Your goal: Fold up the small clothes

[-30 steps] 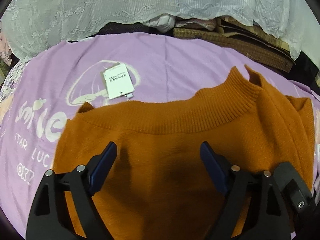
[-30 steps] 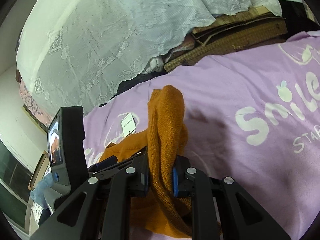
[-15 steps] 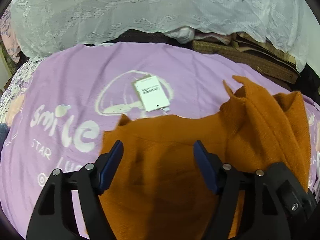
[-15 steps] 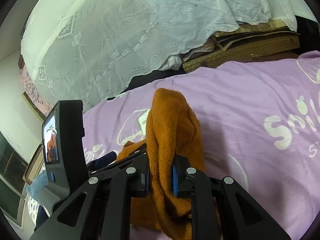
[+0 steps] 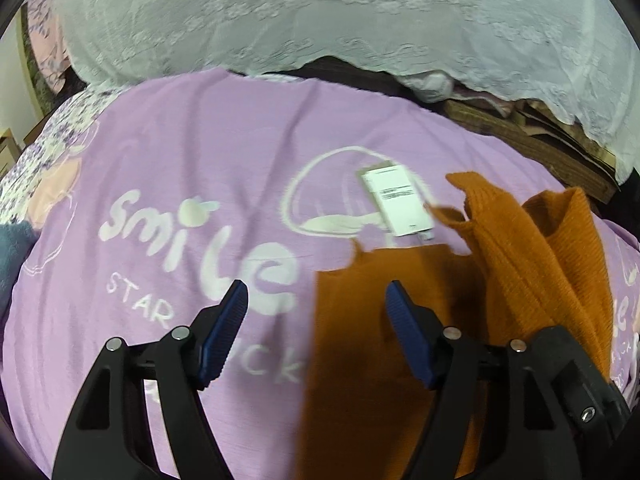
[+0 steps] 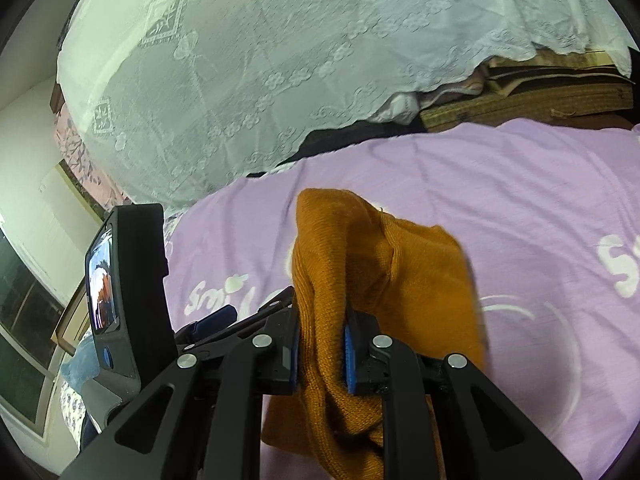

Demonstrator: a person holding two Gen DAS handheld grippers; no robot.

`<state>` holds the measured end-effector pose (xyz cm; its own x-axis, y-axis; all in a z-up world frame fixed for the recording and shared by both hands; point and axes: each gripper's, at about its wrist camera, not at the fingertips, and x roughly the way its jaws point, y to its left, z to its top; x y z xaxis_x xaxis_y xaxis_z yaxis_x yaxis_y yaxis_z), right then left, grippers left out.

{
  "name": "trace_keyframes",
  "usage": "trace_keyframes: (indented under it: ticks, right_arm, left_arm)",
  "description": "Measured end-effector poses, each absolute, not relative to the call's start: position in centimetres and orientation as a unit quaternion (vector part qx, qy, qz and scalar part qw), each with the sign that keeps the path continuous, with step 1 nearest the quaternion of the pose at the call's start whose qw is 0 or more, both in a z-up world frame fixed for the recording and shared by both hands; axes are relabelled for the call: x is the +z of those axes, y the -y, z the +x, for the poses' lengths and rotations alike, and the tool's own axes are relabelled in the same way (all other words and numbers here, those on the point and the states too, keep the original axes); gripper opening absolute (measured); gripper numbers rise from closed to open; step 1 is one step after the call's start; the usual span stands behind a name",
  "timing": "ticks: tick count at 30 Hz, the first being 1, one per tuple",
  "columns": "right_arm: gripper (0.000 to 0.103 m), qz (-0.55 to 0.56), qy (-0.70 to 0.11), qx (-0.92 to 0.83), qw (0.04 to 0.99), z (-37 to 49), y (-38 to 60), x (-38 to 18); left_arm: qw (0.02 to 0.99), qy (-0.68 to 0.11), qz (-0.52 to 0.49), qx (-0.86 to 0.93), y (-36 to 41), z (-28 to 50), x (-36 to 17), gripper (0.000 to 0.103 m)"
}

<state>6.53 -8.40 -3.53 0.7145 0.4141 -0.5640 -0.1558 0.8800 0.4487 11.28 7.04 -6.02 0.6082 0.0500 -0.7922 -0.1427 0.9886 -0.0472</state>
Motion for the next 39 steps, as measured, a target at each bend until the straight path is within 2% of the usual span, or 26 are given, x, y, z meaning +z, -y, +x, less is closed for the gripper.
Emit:
trace_keyframes:
  ticks: [9, 11, 15, 16, 17, 18, 20, 21, 22, 23, 25, 29, 33, 34, 39]
  right_arm:
    - [0.017, 0.168, -0.386, 0.172, 0.890, 7.9, 2.9, -7.6]
    - [0.020, 0.156, -0.392, 0.175, 0.889, 8.2, 2.2, -8.5]
    - [0.021, 0.173, -0.383, 0.210, 0.883, 7.7, 3.3, -7.7]
    - [0.027, 0.185, -0.377, 0.227, 0.879, 7.4, 3.9, -7.2]
    - [0.036, 0.191, -0.364, 0.248, 0.877, 6.7, 4.6, -6.3]
    - [0.040, 0.185, -0.349, 0.259, 0.881, 6.0, 5.2, -5.4]
    - [0.041, 0.167, -0.324, 0.265, 0.893, 4.7, 6.1, -4.1]
    - [0.040, 0.144, -0.308, 0.252, 0.906, 3.7, 6.8, -3.4]
    - [0.033, 0.128, -0.302, 0.240, 0.914, 3.2, 7.3, -3.2]
    - [0.018, 0.117, -0.301, 0.230, 0.918, 2.9, 7.7, -3.3]
    - [0.009, 0.084, -0.313, 0.211, 0.922, 2.4, 8.2, -4.4]
    - [0.006, 0.043, -0.359, 0.211, 0.908, 2.1, 7.2, -8.2]
    - [0.006, 0.020, -0.396, 0.221, 0.891, 2.8, 4.9, -12.0]
    - [0.004, 0.016, -0.391, 0.223, 0.893, 2.7, 4.7, -12.2]
    - [0.000, 0.082, -0.409, 0.246, 0.875, 3.8, 7.0, -11.5]
  left_arm:
    - [0.866, -0.485, -0.086, 0.082, -12.8, 12.4, -10.3, 0.070]
    - [0.858, -0.497, -0.094, 0.087, -13.5, 12.6, -11.7, 0.070]
    - [0.865, -0.488, -0.078, 0.084, -13.3, 12.7, -11.3, 0.071]
    - [0.865, -0.488, -0.083, 0.083, -13.5, 12.6, -11.2, 0.075]
    - [0.864, -0.488, -0.090, 0.081, -13.8, 12.6, -11.1, 0.077]
    - [0.864, -0.487, -0.099, 0.080, -14.1, 12.5, -10.8, 0.077]
    - [0.865, -0.482, -0.114, 0.079, -14.7, 12.2, -10.0, 0.077]
    - [0.867, -0.478, -0.117, 0.080, -15.0, 12.0, -9.7, 0.077]
    - [0.870, -0.471, -0.119, 0.080, -15.2, 11.6, -9.1, 0.077]
    - [0.876, -0.461, -0.120, 0.077, -15.1, 11.2, -8.2, 0.078]
    - [0.884, -0.448, -0.118, 0.065, -14.6, 10.6, -7.1, 0.080]
    - [0.903, -0.423, -0.063, 0.036, -11.0, 9.5, -5.8, 0.092]
    - [0.886, -0.458, 0.011, 0.075, -8.5, 11.1, -10.0, 0.094]
    - [0.882, -0.464, 0.010, 0.083, -8.8, 11.5, -10.8, 0.098]
    - [0.881, -0.464, -0.035, 0.089, -10.7, 11.7, -10.9, 0.099]
